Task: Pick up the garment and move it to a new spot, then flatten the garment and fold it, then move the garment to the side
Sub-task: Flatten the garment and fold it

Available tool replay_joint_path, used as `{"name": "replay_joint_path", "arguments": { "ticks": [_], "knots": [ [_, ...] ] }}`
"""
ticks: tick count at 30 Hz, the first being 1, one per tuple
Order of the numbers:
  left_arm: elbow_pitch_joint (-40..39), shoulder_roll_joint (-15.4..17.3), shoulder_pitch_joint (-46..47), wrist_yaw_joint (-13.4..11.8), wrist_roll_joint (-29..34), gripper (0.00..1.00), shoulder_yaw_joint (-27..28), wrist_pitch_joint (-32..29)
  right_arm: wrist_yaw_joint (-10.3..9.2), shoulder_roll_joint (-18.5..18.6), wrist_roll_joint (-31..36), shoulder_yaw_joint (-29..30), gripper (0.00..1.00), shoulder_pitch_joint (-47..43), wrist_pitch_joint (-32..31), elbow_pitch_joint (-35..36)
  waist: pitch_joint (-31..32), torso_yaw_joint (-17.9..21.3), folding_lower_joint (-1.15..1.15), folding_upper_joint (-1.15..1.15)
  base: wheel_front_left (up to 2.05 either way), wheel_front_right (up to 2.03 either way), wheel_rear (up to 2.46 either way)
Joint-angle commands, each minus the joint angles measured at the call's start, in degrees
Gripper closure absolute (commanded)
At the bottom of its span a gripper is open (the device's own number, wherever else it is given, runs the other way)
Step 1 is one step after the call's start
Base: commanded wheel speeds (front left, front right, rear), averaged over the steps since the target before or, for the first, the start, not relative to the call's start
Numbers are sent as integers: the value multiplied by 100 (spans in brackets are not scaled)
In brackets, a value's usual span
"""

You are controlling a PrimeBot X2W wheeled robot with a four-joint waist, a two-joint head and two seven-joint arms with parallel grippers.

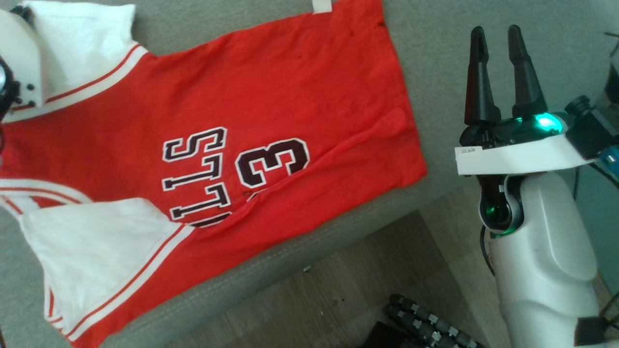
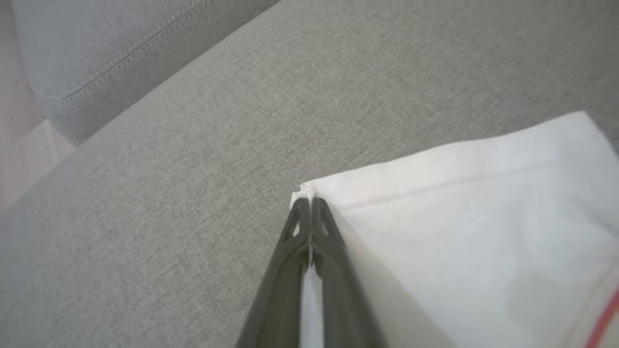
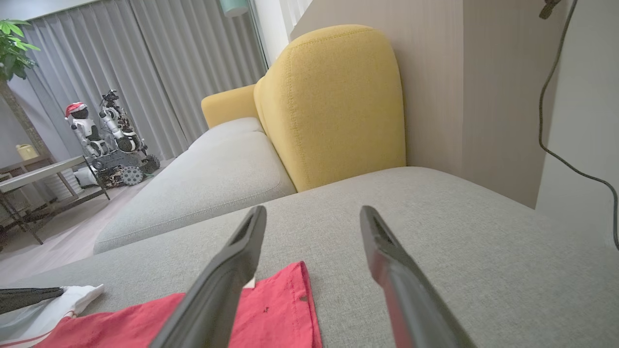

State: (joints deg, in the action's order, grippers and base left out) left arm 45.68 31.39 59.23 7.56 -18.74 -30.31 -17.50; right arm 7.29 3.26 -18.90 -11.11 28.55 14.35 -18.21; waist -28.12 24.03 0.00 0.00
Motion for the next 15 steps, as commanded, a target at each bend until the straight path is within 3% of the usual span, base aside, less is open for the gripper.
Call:
{"name": "replay_joint_path", "arguments": {
  "ticks": [1, 6, 15],
  "knots": [
    [-107, 183, 255, -8, -81, 100, 141, 102, 20, -38, 60, -58, 0, 130, 44, 120, 15, -93, 0, 0, 0, 0, 0],
    [-166, 52, 303, -65, -165, 100, 197, 634, 20, -33, 228, 49, 0, 468, -363, -57, 86, -390, 0, 0, 0, 0, 0],
    [-531, -437, 78, -408, -254, 100, 241, 1661, 20, 1184, -195, -484, 0, 1485, -1601, -1064, 109, -1207, 0, 0, 0, 0, 0]
  ]
}}
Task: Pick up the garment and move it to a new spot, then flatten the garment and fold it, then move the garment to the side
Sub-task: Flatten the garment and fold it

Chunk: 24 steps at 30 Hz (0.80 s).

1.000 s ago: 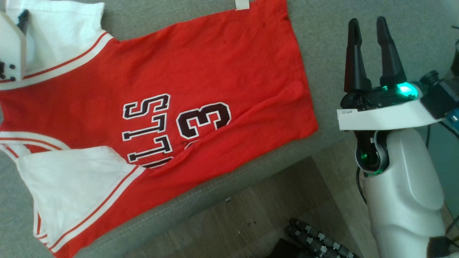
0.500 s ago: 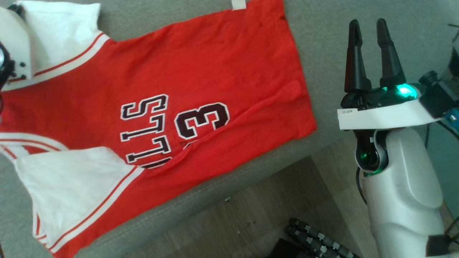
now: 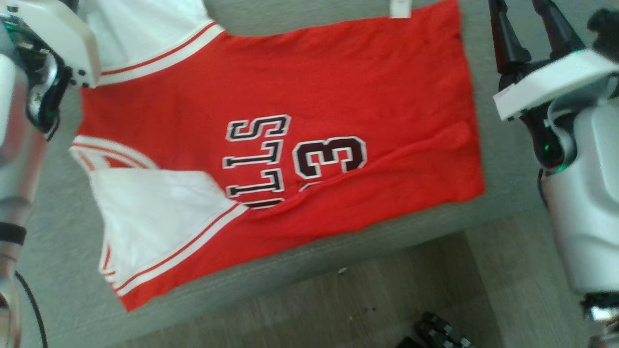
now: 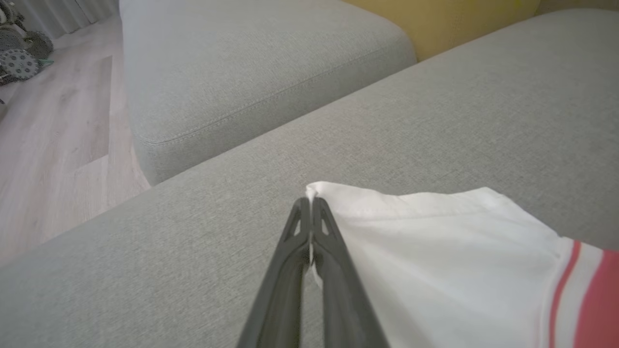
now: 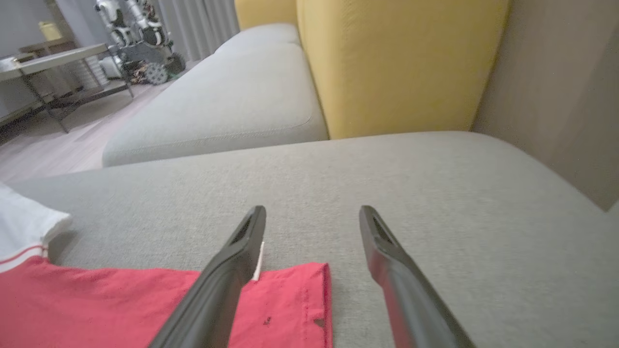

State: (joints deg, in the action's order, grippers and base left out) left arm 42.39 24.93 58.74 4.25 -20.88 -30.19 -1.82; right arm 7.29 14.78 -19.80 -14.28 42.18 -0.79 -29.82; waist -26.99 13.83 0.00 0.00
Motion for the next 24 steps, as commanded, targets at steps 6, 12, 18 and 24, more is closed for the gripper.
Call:
{"name": "replay_joint_path", "arguments": {
  "ticks": [6, 12, 18, 24],
  "knots": [
    [-398, 42, 30, -136, -100, 100, 206, 356, 20, 555, -515, -649, 0, 618, -684, -703, -92, -459, 0, 0, 0, 0, 0],
    [-516, -30, 48, -141, -112, 100, 147, 385, 20, 823, -603, -952, 0, 970, -791, -1267, -224, -610, 0, 0, 0, 0, 0],
    [-585, -24, 78, -145, -116, 100, 92, 358, 20, 910, -742, -1213, 0, 1277, -856, -1817, -322, -687, 0, 0, 0, 0, 0],
    [-597, 1, 81, -177, -134, 100, 70, 353, 20, 907, -871, -1458, 0, 1444, -837, -2204, -353, -689, 0, 0, 0, 0, 0]
  ]
}}
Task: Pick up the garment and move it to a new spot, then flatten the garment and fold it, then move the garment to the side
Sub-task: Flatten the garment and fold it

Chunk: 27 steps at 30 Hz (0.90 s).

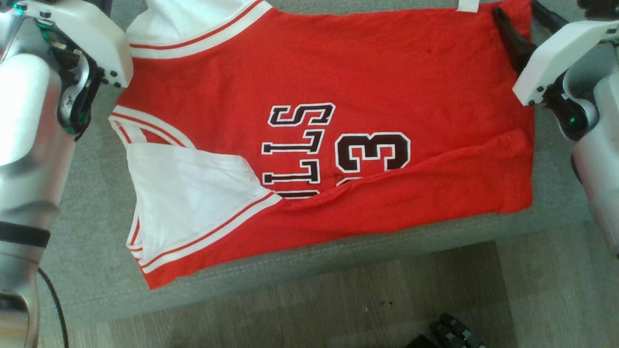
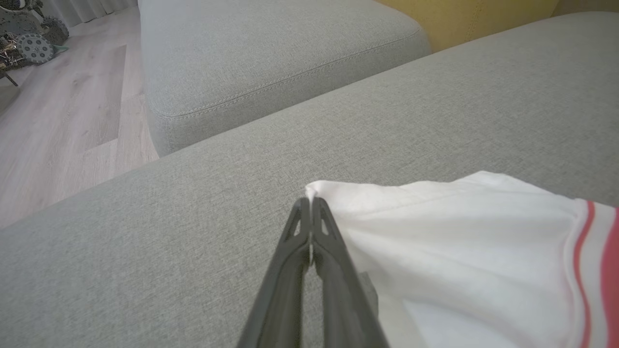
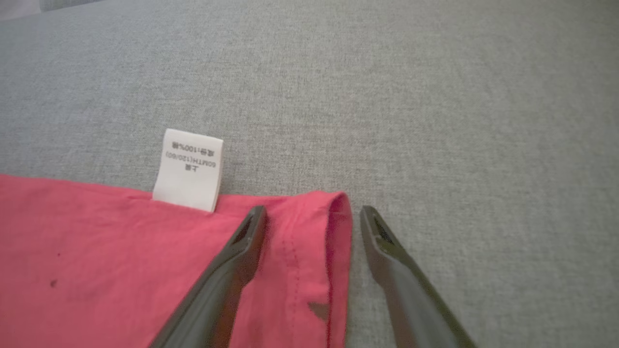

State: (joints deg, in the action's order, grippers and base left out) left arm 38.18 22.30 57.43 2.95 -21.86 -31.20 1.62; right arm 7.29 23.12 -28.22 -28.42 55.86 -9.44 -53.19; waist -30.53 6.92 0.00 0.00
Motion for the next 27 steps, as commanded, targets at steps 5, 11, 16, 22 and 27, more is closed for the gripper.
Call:
{"name": "replay_joint_path", "arguments": {
  "ticks": [5, 11, 16, 22, 27],
  "knots": [
    [-171, 281, 231, -62, -58, 100, 153, -1, 20, 45, -65, -305, 0, 148, 118, -78, -19, 8, 0, 0, 0, 0, 0],
    [-129, 298, 228, -105, -105, 100, 165, 32, 20, 36, -135, -590, 100, 217, 357, -175, -27, 19, 0, 0, 0, 0, 0],
    [-94, 325, 296, -174, -176, 100, 243, 85, 20, 40, -56, -474, 100, 453, 996, -385, -49, 4, 0, 0, 0, 0, 0],
    [-54, 351, 457, -279, -268, 100, 384, 228, 20, -44, 67, -285, 100, 729, 1693, -713, -106, -43, 0, 0, 0, 0, 0],
    [-8, 289, 681, -405, -381, 100, 566, 485, 20, -148, 211, -162, 100, 988, 2118, -999, -139, -74, 0, 0, 0, 0, 0]
  ]
}}
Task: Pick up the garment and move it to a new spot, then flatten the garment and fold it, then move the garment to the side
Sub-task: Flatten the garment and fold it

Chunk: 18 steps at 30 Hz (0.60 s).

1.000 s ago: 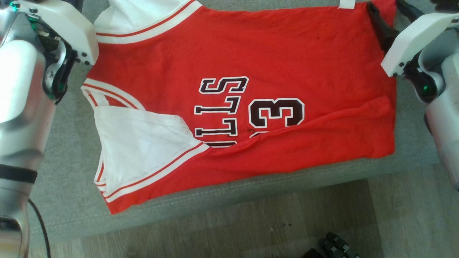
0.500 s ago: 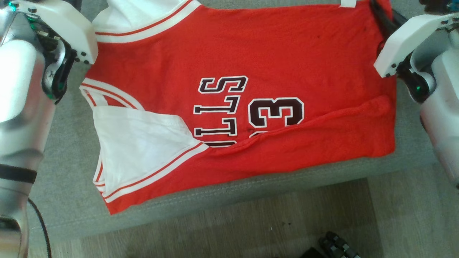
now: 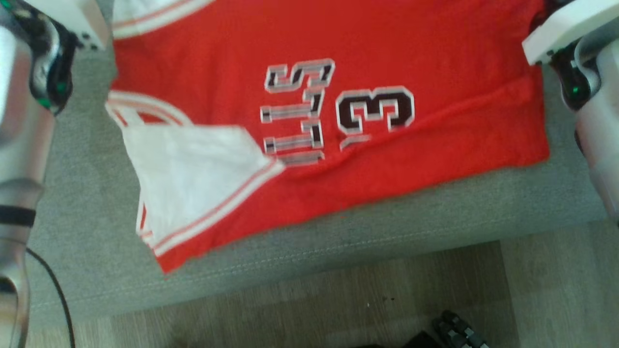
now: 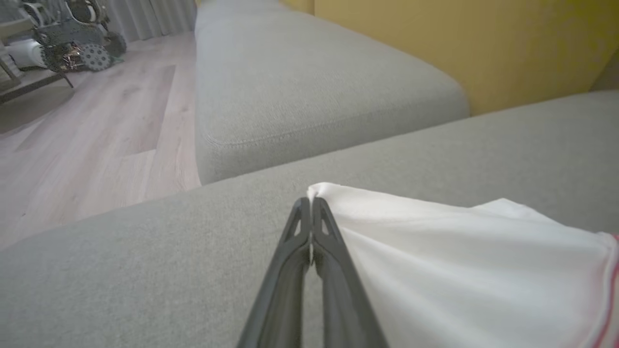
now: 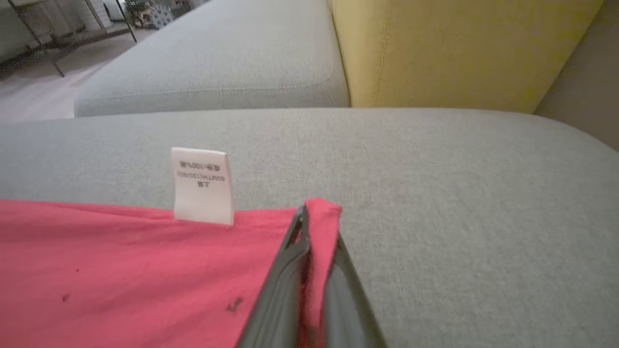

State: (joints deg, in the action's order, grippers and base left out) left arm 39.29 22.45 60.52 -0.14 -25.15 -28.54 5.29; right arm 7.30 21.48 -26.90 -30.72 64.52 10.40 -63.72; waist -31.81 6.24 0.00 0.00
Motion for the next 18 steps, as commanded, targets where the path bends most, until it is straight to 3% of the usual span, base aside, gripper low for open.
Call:
{"name": "replay_joint_path", "arguments": {
  "ticks": [1, 5, 11, 18],
  "knots": [
    [-110, 260, 418, -124, -70, 100, 337, 190, 19, -5, 100, 117, 100, 177, 206, 3, -15, -12, 0, 0, 0, 0, 0],
    [-53, 221, 494, -171, -71, 100, 368, 389, 19, -99, 133, 234, 100, 251, 347, -114, -17, -30, 0, 0, 0, 0, 0],
    [80, 140, 340, 46, -91, 100, 201, 499, 19, -140, 258, 378, 100, 98, 451, -117, 45, -93, 0, 0, 0, 0, 0],
    [7, 301, 68, 297, -101, 100, 56, 559, 19, 20, 492, 780, 100, -362, 458, 597, 231, -177, 0, 0, 0, 0, 0]
  ]
}}
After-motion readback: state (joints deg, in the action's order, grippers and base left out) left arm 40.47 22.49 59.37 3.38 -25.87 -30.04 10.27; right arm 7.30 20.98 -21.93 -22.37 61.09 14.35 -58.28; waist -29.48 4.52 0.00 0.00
